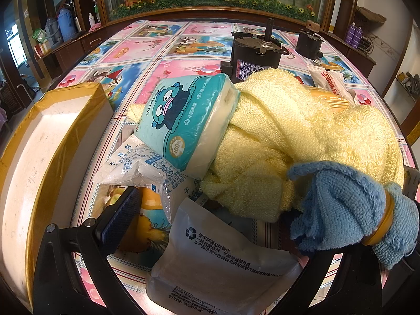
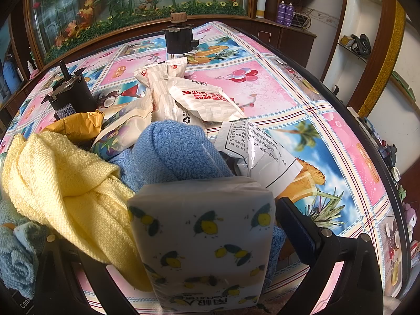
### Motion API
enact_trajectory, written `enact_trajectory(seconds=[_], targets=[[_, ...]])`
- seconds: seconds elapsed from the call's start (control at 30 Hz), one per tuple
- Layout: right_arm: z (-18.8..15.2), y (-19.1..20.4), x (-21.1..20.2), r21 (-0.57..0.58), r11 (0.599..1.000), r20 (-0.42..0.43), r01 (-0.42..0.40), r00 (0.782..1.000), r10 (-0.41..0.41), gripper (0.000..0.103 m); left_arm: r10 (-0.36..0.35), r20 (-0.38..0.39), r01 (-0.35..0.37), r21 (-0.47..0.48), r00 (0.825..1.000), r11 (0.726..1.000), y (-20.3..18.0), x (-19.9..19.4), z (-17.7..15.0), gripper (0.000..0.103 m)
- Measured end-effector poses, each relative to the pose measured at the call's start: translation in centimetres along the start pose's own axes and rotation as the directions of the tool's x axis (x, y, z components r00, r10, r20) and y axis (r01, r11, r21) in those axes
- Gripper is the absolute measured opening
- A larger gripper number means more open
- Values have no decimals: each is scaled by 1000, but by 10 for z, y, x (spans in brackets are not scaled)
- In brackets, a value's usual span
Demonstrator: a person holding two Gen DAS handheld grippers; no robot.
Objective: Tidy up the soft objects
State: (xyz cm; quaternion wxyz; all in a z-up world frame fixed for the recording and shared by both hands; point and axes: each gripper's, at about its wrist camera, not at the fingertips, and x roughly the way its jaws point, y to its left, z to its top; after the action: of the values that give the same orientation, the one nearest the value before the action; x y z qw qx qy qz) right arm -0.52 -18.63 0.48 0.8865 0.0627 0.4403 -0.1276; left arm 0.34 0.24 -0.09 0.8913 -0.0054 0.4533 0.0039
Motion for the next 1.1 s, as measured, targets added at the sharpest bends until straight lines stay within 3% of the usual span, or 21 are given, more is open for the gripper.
enact_trajectory(seconds=[0.73,0.93,1.1], targets=[[-1,1,0,-2,1000,0,-1,1000,1,103,10,-2,-10,-15,1000,1000,0,-1,1,103],[-2,0,-2,-37,999,-10,-27,1000,27,103,-49,-42,52,77,998,996,-3,-12,-14,103],[-15,0,-13,-92,994,-40,-66,997,63,103,-51,-28,53,86,998,995,-4,-16,-21,103]])
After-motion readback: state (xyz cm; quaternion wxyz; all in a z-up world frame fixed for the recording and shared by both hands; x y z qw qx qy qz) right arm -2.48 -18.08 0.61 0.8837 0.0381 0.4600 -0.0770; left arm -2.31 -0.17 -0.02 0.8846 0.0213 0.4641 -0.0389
